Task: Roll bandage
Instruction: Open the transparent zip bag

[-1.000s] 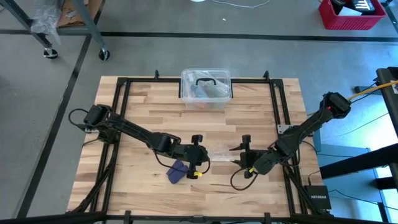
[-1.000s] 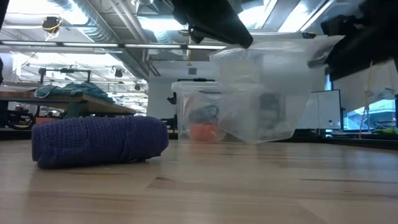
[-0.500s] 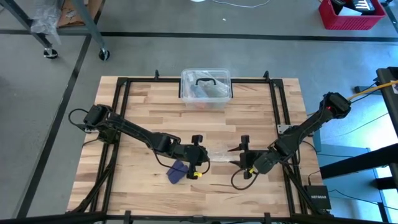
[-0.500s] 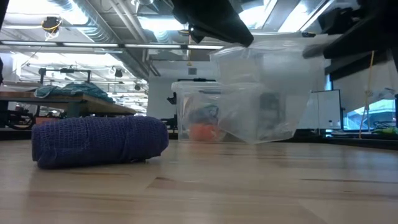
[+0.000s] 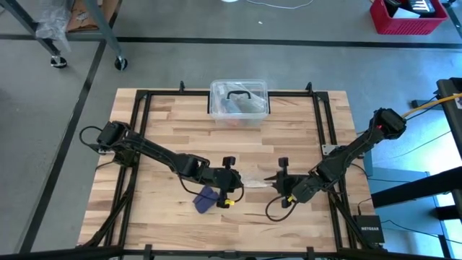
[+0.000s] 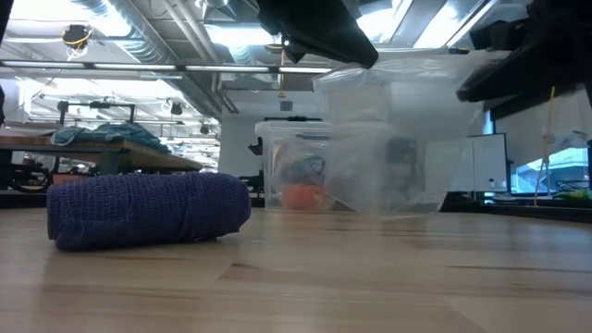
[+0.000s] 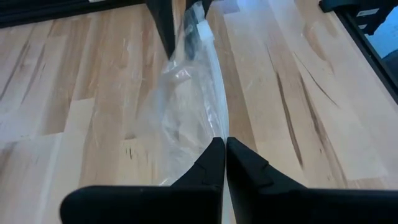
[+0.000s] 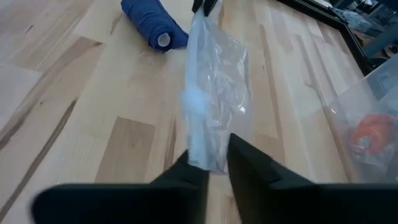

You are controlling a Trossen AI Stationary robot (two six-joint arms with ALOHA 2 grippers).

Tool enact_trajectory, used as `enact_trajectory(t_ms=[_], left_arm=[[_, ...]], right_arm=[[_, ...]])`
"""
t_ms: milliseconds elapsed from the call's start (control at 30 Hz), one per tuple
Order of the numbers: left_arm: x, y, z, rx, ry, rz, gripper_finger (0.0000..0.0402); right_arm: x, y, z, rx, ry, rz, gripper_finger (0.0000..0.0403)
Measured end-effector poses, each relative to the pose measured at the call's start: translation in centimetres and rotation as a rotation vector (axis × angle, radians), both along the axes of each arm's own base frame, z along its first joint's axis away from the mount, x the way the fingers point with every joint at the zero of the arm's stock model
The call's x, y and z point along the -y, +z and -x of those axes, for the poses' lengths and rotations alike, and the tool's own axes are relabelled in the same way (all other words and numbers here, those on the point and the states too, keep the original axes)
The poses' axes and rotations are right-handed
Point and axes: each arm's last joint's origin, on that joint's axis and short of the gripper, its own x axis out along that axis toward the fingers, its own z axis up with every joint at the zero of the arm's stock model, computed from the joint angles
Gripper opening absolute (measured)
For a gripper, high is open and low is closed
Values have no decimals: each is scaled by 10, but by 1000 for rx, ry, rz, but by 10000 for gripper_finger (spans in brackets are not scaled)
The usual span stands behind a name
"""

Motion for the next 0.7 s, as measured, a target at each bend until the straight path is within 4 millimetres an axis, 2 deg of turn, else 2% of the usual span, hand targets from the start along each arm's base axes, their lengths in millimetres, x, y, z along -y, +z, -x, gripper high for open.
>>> enact_trajectory(t_ms=[133, 533, 700], left_arm=[[0, 0, 0, 0, 0, 0, 1], [-3, 0, -1, 5, 64, 59, 2], [-4, 0, -1, 18, 109, 27, 38]], right_arm=[[0, 0, 0, -3, 15, 24, 7], [0, 0, 0, -5, 16, 9, 5], [-2, 3, -1, -17, 24, -19, 5]])
